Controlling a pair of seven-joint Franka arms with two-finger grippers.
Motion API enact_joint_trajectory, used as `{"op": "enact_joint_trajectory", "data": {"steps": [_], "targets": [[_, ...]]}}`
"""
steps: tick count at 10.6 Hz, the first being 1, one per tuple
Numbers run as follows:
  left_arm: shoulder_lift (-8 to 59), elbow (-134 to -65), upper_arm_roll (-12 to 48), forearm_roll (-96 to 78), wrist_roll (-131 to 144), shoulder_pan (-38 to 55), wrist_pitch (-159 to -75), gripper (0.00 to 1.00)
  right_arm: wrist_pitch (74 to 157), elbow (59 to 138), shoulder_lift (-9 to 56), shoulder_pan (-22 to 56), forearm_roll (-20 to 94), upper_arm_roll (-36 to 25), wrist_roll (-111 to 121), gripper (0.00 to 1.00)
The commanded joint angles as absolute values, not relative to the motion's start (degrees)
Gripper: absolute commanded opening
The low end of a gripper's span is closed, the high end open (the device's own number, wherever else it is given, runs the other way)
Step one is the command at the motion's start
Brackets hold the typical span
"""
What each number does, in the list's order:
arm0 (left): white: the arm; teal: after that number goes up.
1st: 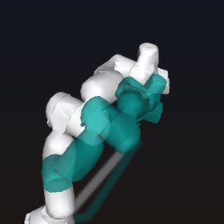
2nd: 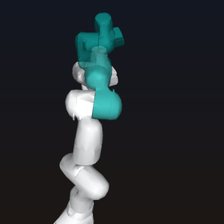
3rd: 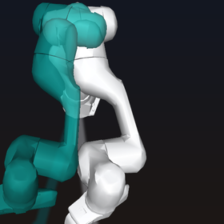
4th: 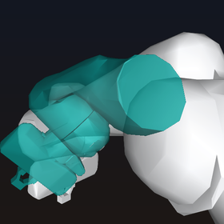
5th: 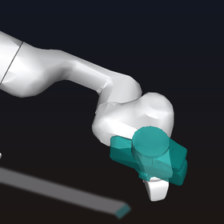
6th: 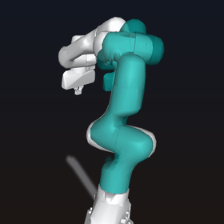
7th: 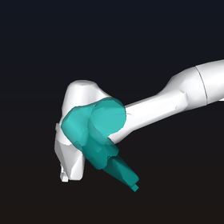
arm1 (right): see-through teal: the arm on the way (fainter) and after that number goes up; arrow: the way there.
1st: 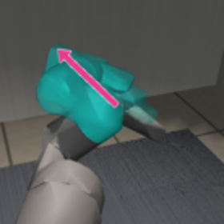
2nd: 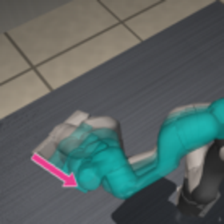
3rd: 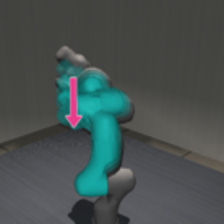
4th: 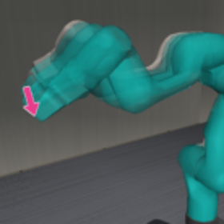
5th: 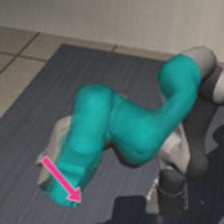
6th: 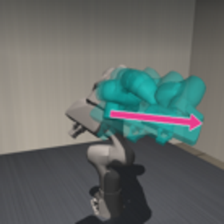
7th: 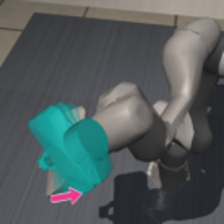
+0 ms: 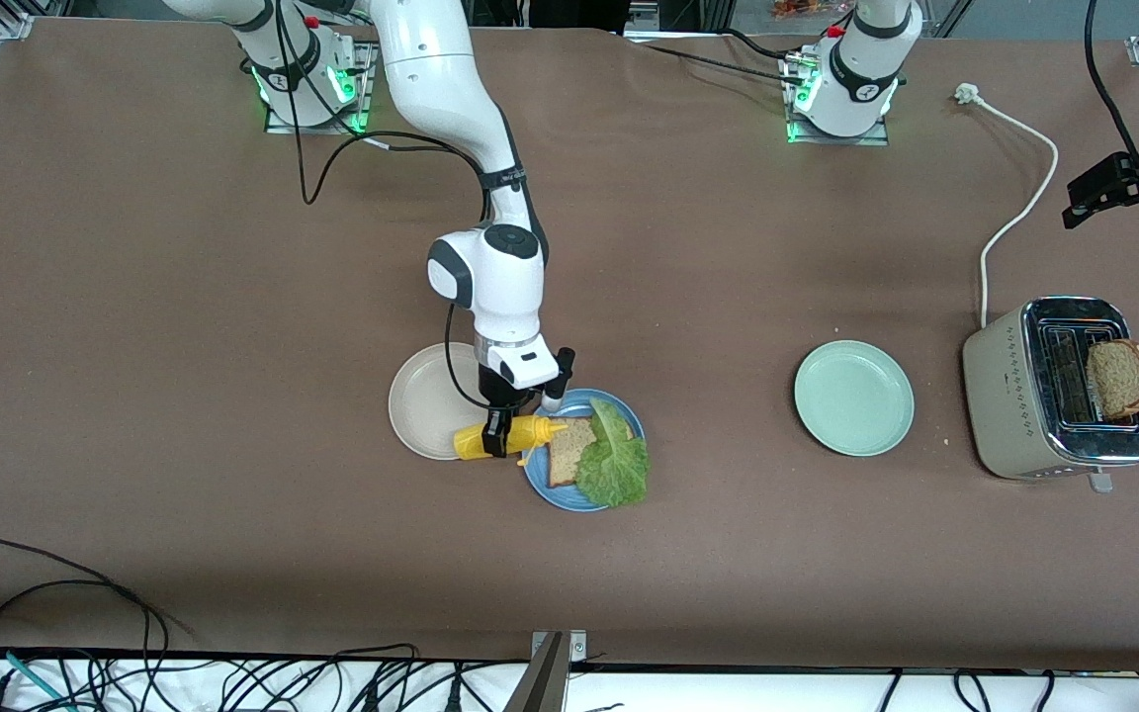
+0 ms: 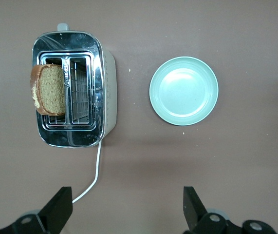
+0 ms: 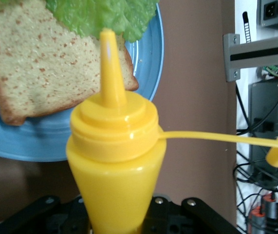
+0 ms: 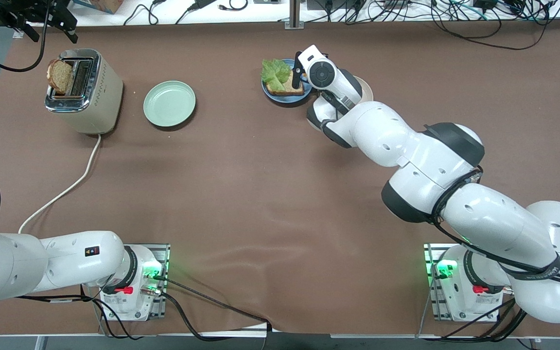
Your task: Make sandwich in blue plate with both arms
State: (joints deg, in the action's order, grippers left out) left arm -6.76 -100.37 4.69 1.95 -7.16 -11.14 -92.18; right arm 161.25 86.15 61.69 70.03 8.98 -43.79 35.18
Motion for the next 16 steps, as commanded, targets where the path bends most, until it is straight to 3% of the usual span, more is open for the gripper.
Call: {"op": "enact_joint_trajectory", "data": {"steps": [1, 6, 10, 16], "targets": [[-6.33, -99.23, 5.01, 0.70, -7.21, -11.69, -91.93, 1.00, 162.50, 82.00, 66.69, 69.96, 3.44, -46.66, 33.58, 0.21], [-6.33, -99.23, 5.01, 0.70, -7.21, -11.69, -91.93, 1.00, 166.02, 81.65, 70.75, 70.13, 3.16, -48.16, 33.22, 0.20], [-6.33, -99.23, 5.01, 0.70, -7.21, -11.69, -91.93, 1.00, 166.99, 81.65, 70.75, 70.22, 3.16, -48.08, 33.31, 0.00], [-6.33, -99.23, 5.01, 0.70, -7.21, -11.69, -91.93, 1.00, 166.99, 81.65, 70.75, 70.40, 3.25, -48.08, 33.22, 0.00]]}}
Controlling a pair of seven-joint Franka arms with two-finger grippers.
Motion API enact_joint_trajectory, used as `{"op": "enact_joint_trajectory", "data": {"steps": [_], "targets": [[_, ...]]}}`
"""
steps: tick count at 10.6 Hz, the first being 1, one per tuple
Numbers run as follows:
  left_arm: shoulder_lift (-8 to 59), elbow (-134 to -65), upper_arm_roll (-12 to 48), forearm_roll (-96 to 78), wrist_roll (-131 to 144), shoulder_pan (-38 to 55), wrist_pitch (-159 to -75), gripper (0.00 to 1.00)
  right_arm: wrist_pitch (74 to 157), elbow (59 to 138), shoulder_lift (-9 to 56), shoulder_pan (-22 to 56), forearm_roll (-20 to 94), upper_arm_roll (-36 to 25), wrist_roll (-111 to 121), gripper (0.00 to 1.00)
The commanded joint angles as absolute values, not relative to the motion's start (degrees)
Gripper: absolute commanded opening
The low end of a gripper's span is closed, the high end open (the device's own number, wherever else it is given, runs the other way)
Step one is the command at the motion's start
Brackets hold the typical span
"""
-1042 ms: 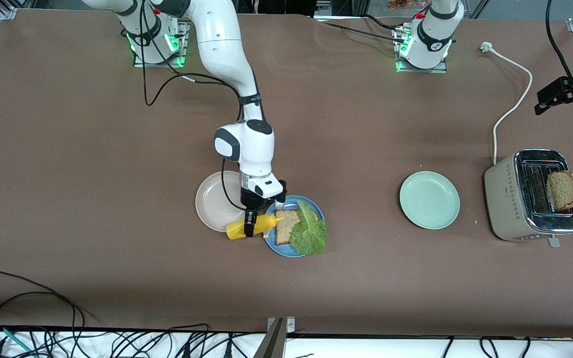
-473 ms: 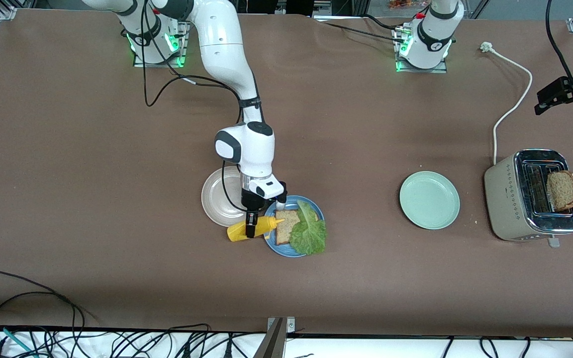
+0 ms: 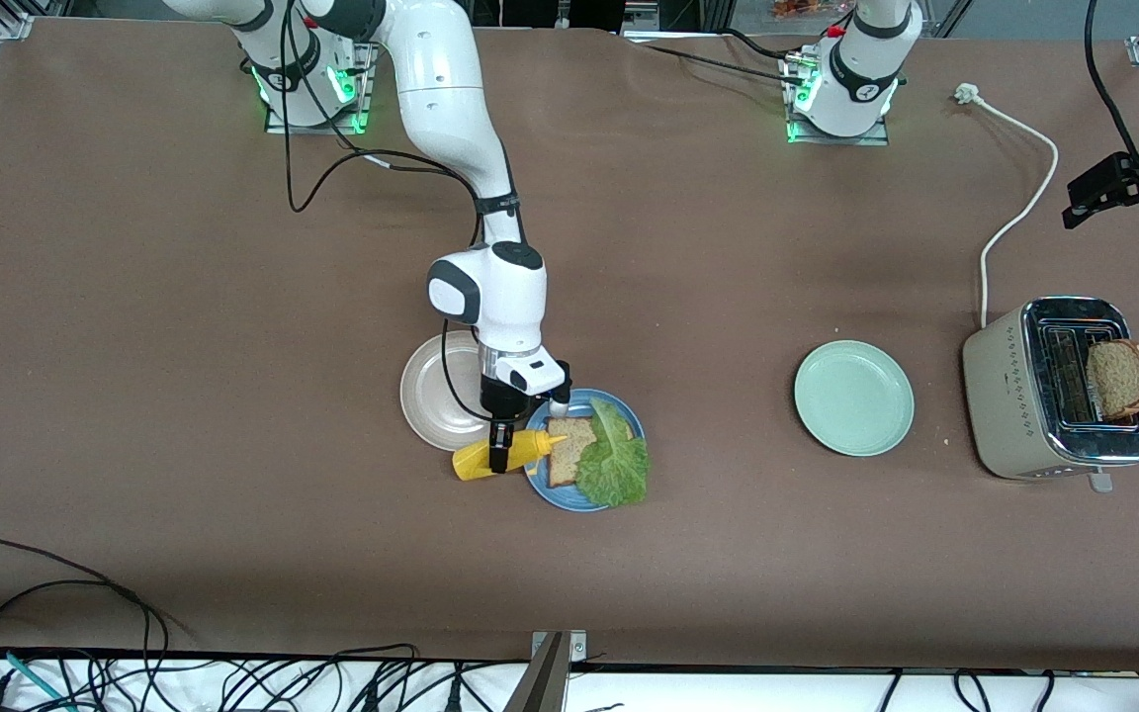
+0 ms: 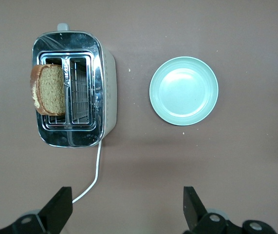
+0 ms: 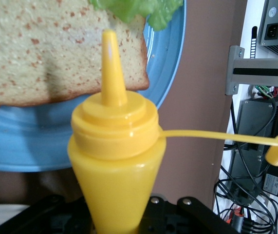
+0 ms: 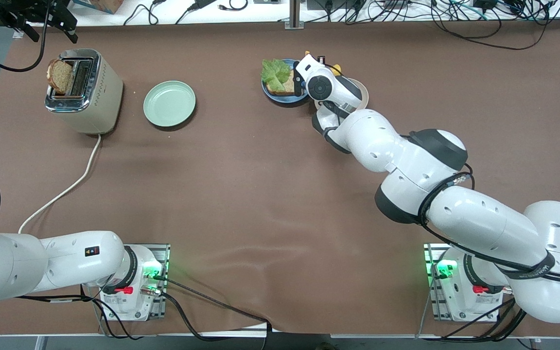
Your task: Make sandwich in blue plate with both arms
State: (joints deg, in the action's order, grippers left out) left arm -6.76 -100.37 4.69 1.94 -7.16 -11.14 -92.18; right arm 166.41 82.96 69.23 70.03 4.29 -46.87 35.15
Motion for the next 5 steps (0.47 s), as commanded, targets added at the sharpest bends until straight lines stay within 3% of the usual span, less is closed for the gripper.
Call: {"op": "enact_joint_trajectory", "data": {"steps": [1, 5], "targets": [[-6.33, -99.23, 5.01, 0.70, -7.21, -11.69, -91.93, 1.00, 166.99, 81.65, 70.49, 70.40, 3.25, -48.08, 33.31, 0.00], [-6.33, -99.23, 5.01, 0.70, -7.21, -11.69, -91.93, 1.00, 166.47, 81.65, 68.82, 70.84, 3.60, -48.52, 33.84, 0.00]]}}
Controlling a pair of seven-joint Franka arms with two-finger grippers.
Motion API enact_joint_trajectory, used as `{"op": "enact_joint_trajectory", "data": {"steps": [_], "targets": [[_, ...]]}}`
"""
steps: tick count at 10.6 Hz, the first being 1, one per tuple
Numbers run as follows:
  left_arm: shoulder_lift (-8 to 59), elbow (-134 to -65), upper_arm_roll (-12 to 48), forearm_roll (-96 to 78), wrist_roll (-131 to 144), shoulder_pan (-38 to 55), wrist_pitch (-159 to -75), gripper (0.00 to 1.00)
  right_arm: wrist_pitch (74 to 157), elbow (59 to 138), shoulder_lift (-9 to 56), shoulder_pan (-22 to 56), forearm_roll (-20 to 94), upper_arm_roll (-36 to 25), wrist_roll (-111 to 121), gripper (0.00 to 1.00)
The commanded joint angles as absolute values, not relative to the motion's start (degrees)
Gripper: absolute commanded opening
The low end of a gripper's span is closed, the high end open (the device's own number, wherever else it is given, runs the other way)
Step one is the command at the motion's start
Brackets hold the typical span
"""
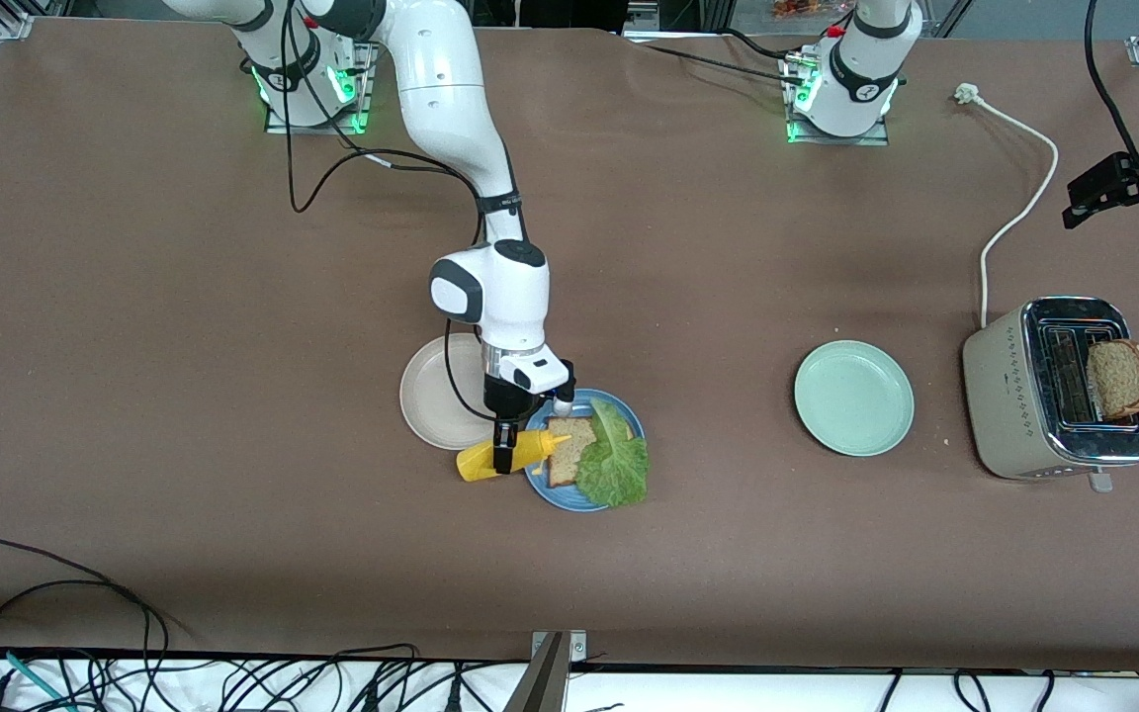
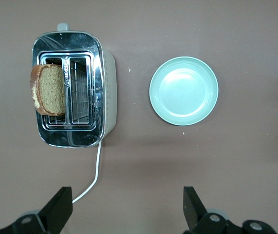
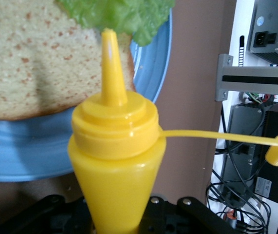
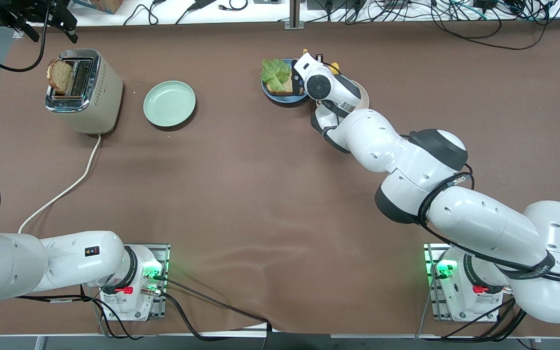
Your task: Make sandwich in blue plate with both arms
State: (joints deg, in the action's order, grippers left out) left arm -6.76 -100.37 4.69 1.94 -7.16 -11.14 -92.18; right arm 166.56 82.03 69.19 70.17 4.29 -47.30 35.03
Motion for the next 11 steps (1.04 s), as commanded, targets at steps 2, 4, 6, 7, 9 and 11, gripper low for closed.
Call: {"op": "enact_joint_trajectory", "data": {"steps": [2, 4, 6, 7, 9, 11], "targets": [[-6.33, -99.23, 5.01, 0.70, -7.21, -11.69, -91.93, 1.00, 163.67, 81.83, 66.63, 70.93, 3.60, -48.60, 34.10, 0.00], [-6.15, -99.23, 5.01, 0.79, -7.73, -11.60, -91.93, 1.00, 159.72, 81.91, 63.91, 71.45, 3.60, -48.60, 34.45, 0.00], [-5.98, -98.79, 5.01, 1.31, -8.08, -11.51, -91.93, 1.00, 154.19, 82.26, 58.92, 71.81, 3.87, -48.43, 34.28, 0.00], [-5.72, -98.79, 5.10, 1.58, -8.00, -11.51, -91.93, 1.00, 150.16, 82.18, 55.58, 71.72, 4.13, -48.25, 34.02, 0.00], [-4.14, -98.27, 5.01, 1.85, -8.00, -11.51, -91.93, 1.00, 143.91, 82.18, 51.00, 71.63, 9.82, -48.43, 34.45, 0.00], [-0.55, -97.56, 5.18, 6.04, -7.82, -11.51, -91.93, 1.00, 138.81, 82.27, 46.43, 71.02, 12.03, -48.60, 34.45, 0.00]]}}
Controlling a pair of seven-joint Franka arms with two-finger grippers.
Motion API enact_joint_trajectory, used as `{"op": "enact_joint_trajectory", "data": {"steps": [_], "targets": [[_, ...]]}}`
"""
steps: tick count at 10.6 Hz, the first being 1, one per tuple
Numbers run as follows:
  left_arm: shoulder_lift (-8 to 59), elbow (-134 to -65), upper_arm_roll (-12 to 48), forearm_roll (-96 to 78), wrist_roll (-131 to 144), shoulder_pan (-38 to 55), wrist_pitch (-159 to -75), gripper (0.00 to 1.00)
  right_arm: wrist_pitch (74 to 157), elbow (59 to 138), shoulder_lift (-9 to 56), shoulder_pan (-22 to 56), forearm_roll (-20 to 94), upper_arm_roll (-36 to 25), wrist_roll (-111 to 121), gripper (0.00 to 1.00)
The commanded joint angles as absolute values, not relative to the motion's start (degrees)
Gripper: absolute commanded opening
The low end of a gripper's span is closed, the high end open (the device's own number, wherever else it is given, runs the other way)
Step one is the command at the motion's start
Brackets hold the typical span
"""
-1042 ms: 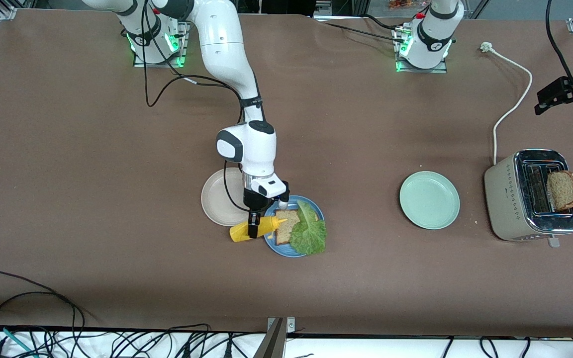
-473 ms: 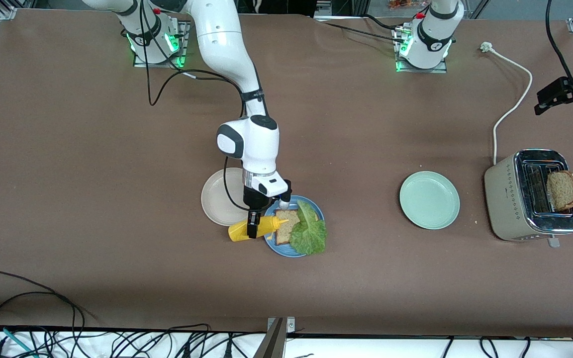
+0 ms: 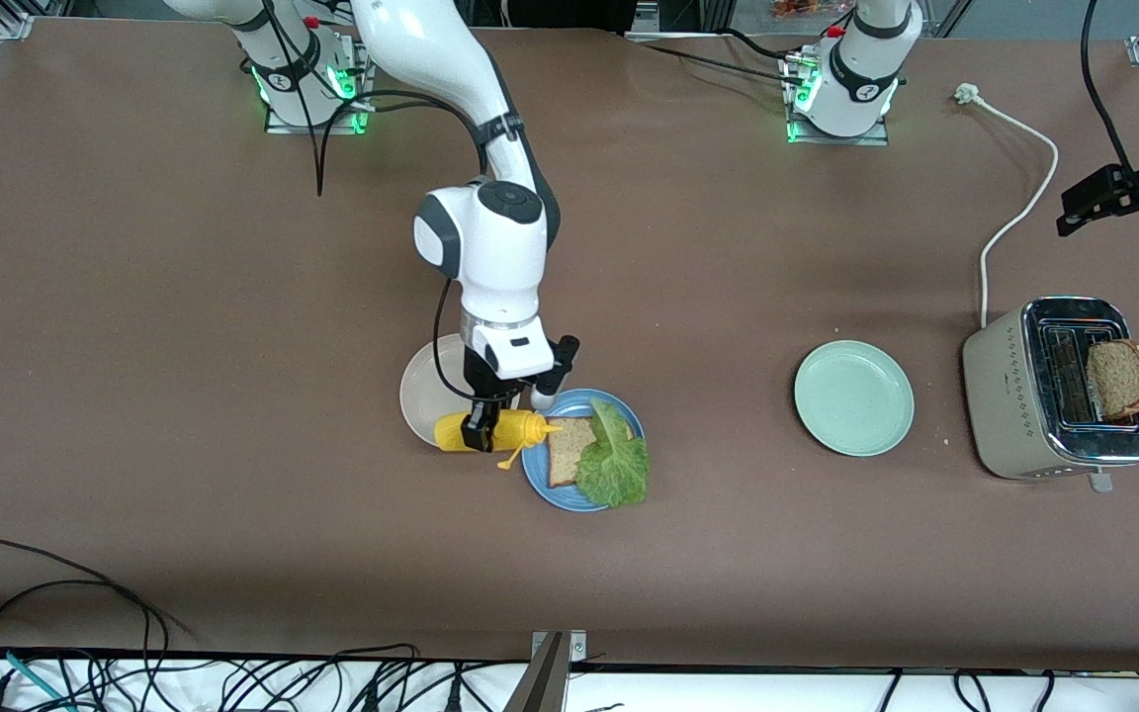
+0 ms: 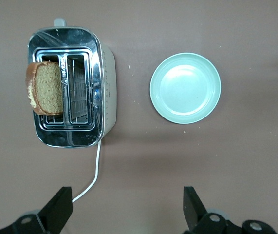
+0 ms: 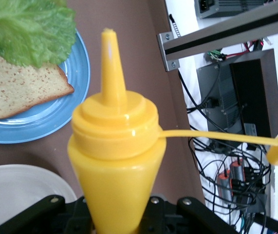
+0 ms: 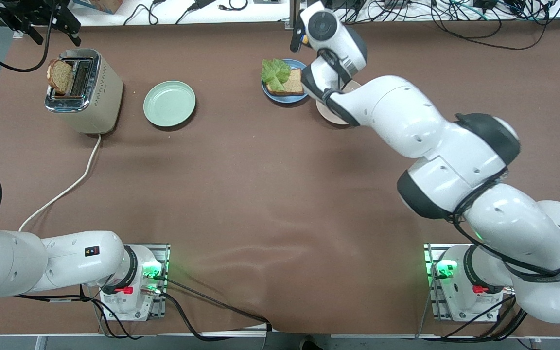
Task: Make sandwich in blue plate with both arms
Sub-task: 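Carry the bottle back beside the cream plate with the right gripper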
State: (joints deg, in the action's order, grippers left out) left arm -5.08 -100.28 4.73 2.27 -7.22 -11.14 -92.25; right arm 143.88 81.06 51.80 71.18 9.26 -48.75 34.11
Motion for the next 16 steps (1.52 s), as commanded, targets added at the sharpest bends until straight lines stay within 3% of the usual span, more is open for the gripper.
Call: {"op": "enact_joint_trajectory", "data": {"steps": [1, 3, 7, 11, 16], "targets": [[2.43, -97.47, 5.01, 7.46, -7.47, -11.60, -91.93, 1.00, 135.65, 82.27, 43.80, 70.84, 14.13, -48.78, 34.54, 0.00], [4.82, -96.16, 4.92, 7.56, -8.09, -14.32, -92.37, 1.00, 128.35, 82.53, 37.12, 68.57, 17.14, -49.22, 36.20, 0.00], [12.90, -89.23, 4.92, 7.56, -15.09, -18.62, -92.37, 1.00, 121.31, 86.74, 26.83, 61.37, 25.03, -49.22, 46.91, 0.00], [18.80, -85.96, 4.83, 10.53, -17.75, -20.74, -92.46, 1.00, 113.57, 88.68, 23.30, 53.37, 37.33, -49.22, 57.44, 0.00], [22.41, -84.81, 4.92, 11.43, -23.09, -23.81, -97.36, 1.00, 110.05, 97.45, 21.62, 44.31, 50.51, -49.22, 82.40, 0.00]]}}
